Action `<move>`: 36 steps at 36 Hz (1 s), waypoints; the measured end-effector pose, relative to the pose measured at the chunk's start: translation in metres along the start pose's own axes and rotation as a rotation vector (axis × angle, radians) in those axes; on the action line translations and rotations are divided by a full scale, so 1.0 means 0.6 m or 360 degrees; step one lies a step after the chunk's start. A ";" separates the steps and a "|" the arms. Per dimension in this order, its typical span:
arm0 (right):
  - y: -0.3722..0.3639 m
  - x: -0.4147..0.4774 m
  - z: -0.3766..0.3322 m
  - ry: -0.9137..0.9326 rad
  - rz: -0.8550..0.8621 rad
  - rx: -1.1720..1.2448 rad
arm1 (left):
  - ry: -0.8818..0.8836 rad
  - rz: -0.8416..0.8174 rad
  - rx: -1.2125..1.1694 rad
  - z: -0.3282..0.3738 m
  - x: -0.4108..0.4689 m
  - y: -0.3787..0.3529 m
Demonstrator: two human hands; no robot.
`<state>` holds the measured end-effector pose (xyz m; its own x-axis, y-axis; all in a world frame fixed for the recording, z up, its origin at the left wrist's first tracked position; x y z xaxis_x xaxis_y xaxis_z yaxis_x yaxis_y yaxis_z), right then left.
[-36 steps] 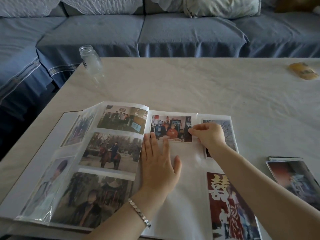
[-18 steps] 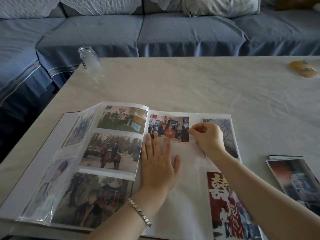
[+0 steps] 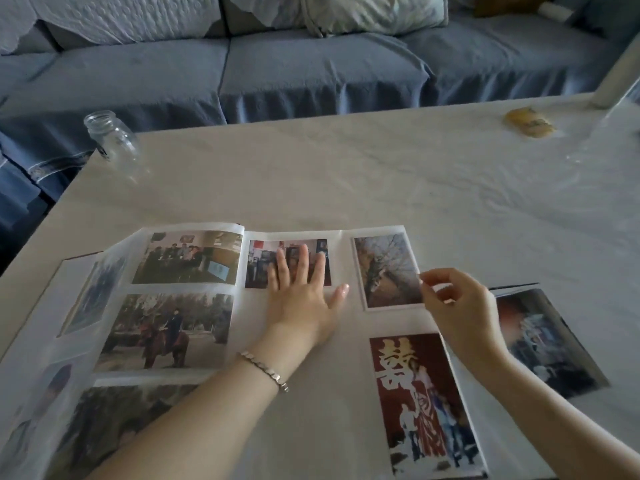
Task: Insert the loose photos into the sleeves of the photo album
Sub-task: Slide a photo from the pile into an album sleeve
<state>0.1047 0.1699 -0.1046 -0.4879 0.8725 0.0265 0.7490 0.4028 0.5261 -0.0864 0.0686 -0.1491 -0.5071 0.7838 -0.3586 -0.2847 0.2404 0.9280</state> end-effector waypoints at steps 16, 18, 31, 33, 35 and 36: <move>0.131 -0.068 0.104 -0.0351 -0.0484 -0.1448 | -0.0445 0.0106 -0.0104 0.064 -0.053 -0.007; 0.136 -0.066 0.103 -0.0375 -0.0490 -0.1378 | -0.0431 0.0103 -0.0244 0.059 -0.066 0.001; 0.103 -0.093 -0.047 0.0715 0.0159 -0.1061 | -0.0267 0.0038 -0.1610 0.084 -0.117 0.049; 0.067 -0.107 -0.080 0.0879 0.0061 -0.0999 | -0.0255 -0.0431 -0.2160 0.114 -0.124 0.029; 0.033 -0.117 -0.098 0.0969 -0.0071 -0.0938 | -0.0271 -0.0753 -0.2482 0.139 -0.141 0.024; 0.018 -0.119 -0.103 0.0995 -0.0145 -0.0895 | -0.0315 -0.0779 -0.2507 0.144 -0.145 0.027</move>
<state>0.1202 0.0948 -0.0484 -0.8179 0.4630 0.3415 0.4405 0.1222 0.8894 0.0231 0.0536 -0.0941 -0.0586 0.8989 -0.4341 -0.9269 -0.2104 -0.3106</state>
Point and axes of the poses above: each hand's wrist, its own x-axis towards the middle knuckle, its own y-axis out of the back of the hand, z = x × y, the point moved 8 cm from there along x, towards the middle knuckle, and after that the axes turned 7 degrees about -z, right-handed, at the moved point
